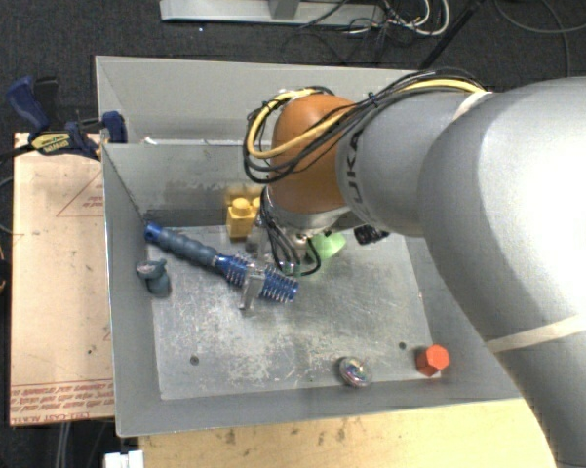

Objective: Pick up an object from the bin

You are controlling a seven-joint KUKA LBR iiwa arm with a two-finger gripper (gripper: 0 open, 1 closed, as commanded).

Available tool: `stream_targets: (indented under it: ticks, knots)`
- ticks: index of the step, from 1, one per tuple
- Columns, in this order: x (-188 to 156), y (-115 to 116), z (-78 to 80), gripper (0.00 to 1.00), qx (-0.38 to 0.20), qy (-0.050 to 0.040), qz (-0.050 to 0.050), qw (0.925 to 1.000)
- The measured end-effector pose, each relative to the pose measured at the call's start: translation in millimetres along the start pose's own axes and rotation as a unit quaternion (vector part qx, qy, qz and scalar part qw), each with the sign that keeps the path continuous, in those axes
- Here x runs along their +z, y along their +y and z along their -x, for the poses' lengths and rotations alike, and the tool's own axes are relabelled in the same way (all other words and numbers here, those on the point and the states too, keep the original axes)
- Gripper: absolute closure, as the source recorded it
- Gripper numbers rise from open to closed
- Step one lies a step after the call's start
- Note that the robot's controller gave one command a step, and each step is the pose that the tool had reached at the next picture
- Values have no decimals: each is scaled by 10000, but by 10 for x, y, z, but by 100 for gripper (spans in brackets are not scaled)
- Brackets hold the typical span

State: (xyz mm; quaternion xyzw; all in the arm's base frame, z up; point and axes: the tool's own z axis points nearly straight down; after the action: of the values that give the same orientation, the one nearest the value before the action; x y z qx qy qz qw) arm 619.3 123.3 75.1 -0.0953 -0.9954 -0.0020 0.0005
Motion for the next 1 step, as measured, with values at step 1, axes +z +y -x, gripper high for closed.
stream_targets:
  ticks: [1]
  knots:
    - [-35,-1,36,100,9,-77,17,10000]
